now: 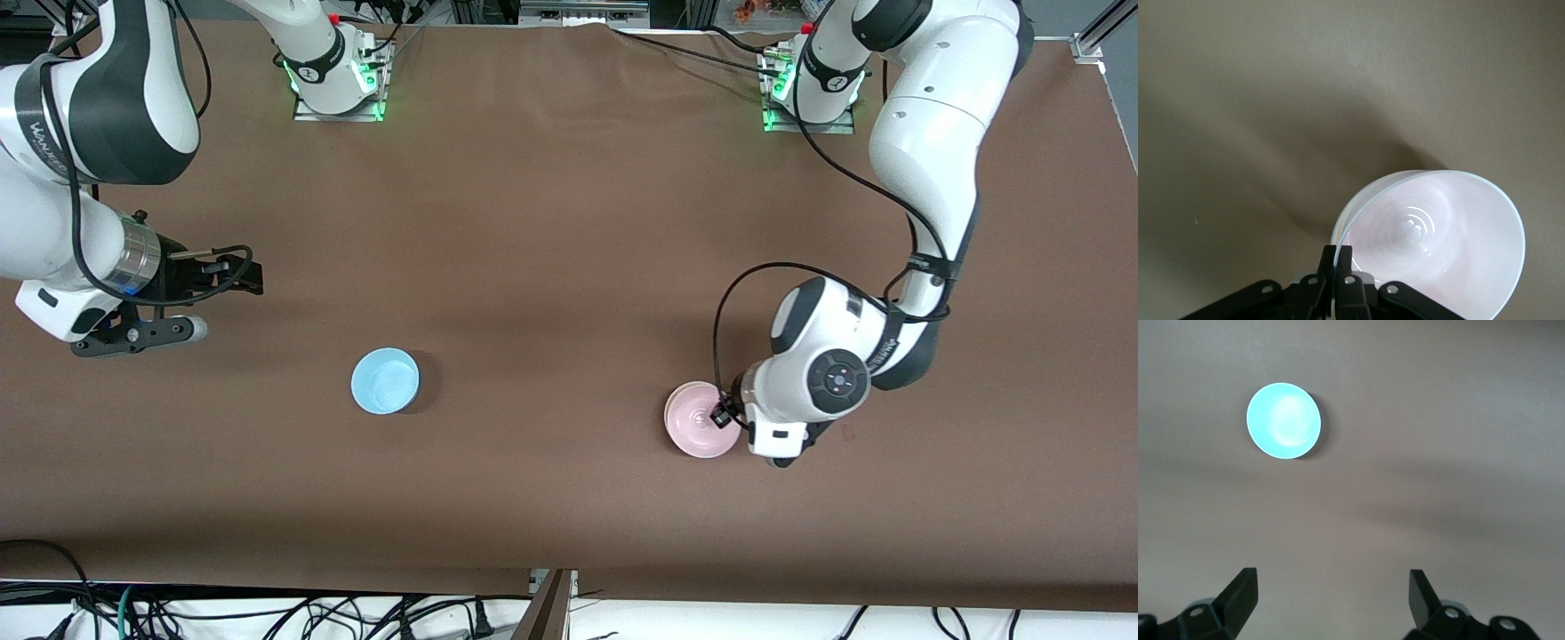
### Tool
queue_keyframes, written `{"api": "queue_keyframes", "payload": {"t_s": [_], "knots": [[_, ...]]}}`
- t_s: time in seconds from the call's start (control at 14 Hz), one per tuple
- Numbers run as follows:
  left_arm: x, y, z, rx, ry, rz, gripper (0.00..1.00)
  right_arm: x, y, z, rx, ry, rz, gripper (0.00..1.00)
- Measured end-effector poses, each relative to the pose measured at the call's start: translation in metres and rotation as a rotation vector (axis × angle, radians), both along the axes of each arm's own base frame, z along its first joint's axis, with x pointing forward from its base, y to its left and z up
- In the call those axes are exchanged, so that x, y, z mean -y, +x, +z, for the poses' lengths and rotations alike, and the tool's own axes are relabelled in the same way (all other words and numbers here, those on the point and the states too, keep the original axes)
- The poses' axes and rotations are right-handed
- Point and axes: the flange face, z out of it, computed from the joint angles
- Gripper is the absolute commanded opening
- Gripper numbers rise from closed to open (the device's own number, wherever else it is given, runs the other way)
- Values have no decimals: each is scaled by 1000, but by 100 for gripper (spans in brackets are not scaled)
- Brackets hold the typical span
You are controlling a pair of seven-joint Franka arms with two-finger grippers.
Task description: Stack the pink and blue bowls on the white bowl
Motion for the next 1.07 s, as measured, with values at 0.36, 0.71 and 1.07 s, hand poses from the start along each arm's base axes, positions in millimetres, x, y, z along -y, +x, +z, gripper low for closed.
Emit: {"api": "queue_keyframes", "payload": {"t_s": [0.36, 0.71, 1.07], "knots": [[-6, 0, -14, -12, -10, -20, 0, 0, 0, 0, 1, 0, 0, 100], [17, -6, -16, -14, -7, 23, 0, 0, 0, 0, 1, 0, 0, 100], [44, -10, -28, 12, -20, 57, 0, 1, 0, 0, 1, 0, -2, 100]]}}
